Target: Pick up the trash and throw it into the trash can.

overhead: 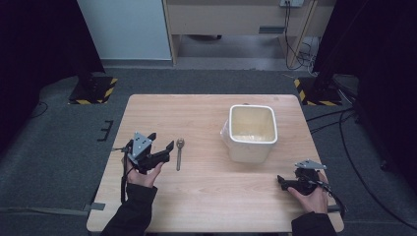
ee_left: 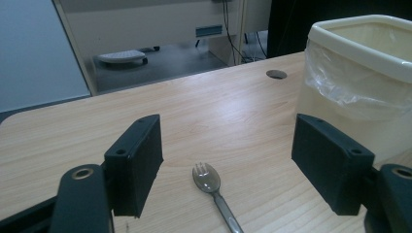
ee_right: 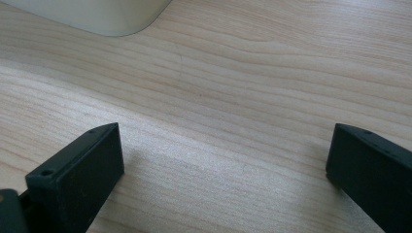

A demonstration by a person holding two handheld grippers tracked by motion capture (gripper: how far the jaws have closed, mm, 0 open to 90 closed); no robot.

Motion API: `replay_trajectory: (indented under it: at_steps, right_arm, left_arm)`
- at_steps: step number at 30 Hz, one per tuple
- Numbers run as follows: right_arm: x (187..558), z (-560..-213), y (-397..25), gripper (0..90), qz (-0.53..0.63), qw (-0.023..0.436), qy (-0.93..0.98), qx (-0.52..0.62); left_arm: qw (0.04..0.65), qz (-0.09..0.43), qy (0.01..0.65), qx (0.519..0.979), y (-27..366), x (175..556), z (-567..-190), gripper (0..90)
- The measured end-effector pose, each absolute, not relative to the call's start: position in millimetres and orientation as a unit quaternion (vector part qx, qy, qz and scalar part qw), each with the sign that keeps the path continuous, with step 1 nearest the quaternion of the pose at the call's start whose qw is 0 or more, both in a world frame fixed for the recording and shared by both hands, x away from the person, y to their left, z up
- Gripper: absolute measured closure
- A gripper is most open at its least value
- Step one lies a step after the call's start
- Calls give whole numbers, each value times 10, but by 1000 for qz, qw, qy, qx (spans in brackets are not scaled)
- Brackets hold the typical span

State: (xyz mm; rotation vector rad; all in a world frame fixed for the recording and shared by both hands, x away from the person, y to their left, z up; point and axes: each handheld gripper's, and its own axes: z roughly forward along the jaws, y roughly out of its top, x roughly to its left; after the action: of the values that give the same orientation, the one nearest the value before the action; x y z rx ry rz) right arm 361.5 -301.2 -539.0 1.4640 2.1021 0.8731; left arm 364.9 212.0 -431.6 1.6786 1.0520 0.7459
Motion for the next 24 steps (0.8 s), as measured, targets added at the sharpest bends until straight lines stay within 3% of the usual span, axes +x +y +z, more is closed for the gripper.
replay_trajectory:
  at_steps: [24]
  right_arm:
    - [3615,-5390,-3012,4,315,216,758,528]
  left_arm:
    - [439,283,442,729,1779,4040,-4813,303]
